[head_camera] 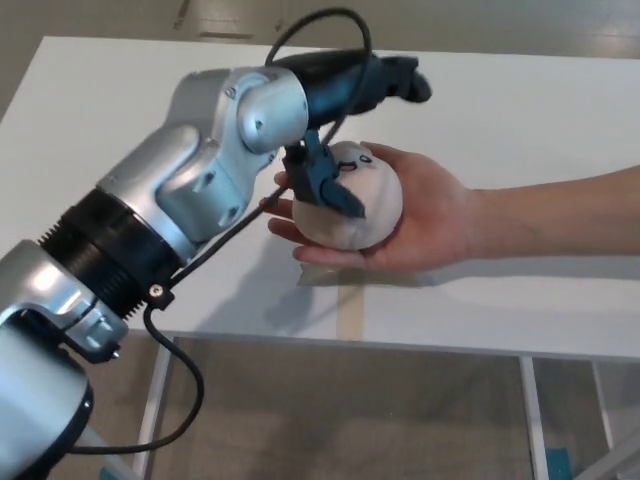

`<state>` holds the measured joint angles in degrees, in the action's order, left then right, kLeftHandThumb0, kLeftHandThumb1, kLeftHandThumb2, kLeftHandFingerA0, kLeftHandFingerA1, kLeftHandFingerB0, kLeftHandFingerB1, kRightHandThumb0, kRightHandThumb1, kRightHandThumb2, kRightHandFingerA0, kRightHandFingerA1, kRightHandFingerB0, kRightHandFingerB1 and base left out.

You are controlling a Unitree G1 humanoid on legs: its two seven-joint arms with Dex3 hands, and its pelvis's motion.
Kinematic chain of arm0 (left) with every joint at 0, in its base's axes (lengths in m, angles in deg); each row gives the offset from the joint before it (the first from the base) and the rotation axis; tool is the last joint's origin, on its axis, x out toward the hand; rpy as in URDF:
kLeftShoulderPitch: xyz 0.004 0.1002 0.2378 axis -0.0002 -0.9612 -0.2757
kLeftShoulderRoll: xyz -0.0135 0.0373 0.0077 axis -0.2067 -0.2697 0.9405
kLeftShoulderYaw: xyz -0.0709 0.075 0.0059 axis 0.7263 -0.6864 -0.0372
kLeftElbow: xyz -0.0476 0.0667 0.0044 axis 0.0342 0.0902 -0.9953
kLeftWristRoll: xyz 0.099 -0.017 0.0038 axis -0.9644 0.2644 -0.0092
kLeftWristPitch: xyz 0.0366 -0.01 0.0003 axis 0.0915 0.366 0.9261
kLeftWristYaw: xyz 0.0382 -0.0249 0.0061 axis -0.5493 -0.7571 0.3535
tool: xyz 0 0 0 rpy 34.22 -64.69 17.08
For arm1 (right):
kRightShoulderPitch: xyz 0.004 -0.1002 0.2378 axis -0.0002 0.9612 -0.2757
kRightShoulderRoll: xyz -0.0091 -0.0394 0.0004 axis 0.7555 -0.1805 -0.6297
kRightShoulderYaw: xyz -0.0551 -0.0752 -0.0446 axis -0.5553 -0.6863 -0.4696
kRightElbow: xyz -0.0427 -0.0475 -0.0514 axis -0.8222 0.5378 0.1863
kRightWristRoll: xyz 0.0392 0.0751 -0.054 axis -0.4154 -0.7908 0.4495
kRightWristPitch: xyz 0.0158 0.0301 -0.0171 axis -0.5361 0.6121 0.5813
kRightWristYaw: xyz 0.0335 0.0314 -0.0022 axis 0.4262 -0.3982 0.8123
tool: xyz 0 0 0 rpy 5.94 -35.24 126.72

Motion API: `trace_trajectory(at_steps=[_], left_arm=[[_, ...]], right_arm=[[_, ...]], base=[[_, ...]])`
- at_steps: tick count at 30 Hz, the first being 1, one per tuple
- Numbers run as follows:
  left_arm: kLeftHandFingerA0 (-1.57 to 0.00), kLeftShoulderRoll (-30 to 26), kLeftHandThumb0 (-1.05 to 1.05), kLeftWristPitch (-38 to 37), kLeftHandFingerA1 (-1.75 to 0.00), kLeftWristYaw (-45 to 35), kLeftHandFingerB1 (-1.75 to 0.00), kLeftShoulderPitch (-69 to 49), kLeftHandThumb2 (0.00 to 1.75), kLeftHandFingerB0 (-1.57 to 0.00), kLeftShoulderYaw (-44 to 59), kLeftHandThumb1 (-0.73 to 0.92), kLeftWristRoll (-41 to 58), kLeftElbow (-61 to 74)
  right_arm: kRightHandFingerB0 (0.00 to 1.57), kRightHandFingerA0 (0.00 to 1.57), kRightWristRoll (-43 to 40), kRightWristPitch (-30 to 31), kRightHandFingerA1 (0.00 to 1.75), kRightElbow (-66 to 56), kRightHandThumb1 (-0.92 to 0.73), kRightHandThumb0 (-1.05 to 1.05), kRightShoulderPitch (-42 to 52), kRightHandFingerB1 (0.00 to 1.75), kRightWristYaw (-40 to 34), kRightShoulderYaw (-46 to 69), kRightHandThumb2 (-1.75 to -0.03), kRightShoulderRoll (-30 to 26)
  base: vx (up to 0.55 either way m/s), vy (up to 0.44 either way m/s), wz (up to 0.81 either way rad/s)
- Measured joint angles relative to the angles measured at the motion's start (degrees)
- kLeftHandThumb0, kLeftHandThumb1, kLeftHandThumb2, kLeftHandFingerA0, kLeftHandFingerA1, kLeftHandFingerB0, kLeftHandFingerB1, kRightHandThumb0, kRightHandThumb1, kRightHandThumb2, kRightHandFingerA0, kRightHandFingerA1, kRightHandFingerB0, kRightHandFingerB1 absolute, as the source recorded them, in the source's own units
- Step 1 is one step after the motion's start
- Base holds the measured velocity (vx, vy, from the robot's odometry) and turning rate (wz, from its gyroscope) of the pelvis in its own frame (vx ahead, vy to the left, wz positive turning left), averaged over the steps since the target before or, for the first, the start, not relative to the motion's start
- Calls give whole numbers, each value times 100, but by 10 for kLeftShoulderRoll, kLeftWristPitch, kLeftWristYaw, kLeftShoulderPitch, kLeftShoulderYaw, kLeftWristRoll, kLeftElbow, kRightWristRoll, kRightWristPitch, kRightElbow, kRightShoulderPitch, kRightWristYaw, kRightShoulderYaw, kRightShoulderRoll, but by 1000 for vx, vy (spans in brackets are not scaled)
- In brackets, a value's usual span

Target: Use the left hand to take the pink dumpling toy on a person's hand and put it on the desk.

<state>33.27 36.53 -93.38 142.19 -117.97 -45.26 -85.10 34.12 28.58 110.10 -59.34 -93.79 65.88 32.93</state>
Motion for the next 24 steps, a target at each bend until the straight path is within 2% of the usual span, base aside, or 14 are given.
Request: trace_trajectory(at_steps=[12,13,14,15,20,21,24], left_arm=[[0,9,-31,14,-49,-29,-46,-28,82,0,-7,22,-58,2],[-15,9,-53,14,-29,-31,-29,-30,54,-20,-7,43,-60,3],[-15,8,-53,15,-29,-36,-29,-37,54,-20,-4,43,-65,7],[-7,8,-26,15,-52,-38,-49,-38,85,-7,-3,28,-67,8],[-10,7,-24,14,-53,-48,-50,-39,86,-10,4,29,-72,8],[-25,7,-41,13,-33,-60,-31,-39,54,-31,8,46,-75,7],[-28,7,-41,13,-34,-72,-32,-42,54,-33,12,46,-79,7]], right_arm=[[55,76,0,0,49,0,-67,-19,-3,43,2,1,-60,0],[56,76,0,0,49,0,-67,-19,-4,43,2,1,-59,0],[56,76,-1,0,49,0,-67,-19,-4,43,2,2,-59,0],[56,76,-1,1,49,0,-67,-19,-4,43,2,2,-59,0],[56,76,-1,1,49,0,-67,-19,-5,43,2,2,-59,0],[56,76,-1,1,49,0,-67,-19,-6,43,2,2,-59,-1],[56,76,-1,1,49,0,-67,-19,-6,43,3,2,-60,-1]], base=[[0,0,0],[0,0,0],[0,0,0],[0,0,0],[0,0,0],[0,0,0],[0,0,0]])
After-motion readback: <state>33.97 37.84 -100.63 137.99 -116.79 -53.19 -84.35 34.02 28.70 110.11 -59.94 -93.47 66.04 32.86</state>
